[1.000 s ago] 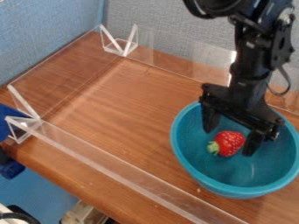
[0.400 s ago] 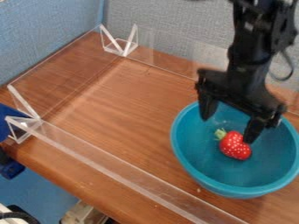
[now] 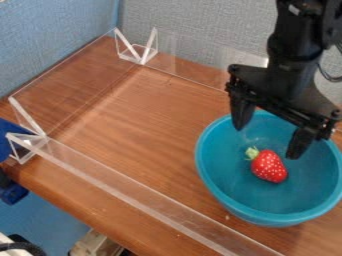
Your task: Put the strawberry in the blue bowl
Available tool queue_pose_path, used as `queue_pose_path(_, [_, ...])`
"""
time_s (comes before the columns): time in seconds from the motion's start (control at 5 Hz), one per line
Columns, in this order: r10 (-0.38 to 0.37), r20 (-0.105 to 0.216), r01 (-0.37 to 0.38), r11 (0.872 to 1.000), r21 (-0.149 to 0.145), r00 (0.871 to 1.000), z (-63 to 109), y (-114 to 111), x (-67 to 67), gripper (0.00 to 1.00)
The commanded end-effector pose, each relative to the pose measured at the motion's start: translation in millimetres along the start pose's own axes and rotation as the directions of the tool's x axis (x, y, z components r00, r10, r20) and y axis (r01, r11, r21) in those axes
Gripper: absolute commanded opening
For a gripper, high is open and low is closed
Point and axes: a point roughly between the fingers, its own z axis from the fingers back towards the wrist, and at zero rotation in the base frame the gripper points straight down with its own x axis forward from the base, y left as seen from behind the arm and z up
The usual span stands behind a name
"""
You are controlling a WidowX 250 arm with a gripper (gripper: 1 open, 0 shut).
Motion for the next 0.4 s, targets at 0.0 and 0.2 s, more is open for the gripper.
queue_pose_path(0.0, [0.012, 0.062, -0.011, 1.000, -0.018, 0.998, 15.7, -4.6, -3.2, 1.00])
queue_pose_path(0.2, [0.032, 0.077, -0.031, 0.999, -0.015, 0.997, 17.7, -4.2, -8.4, 1.00])
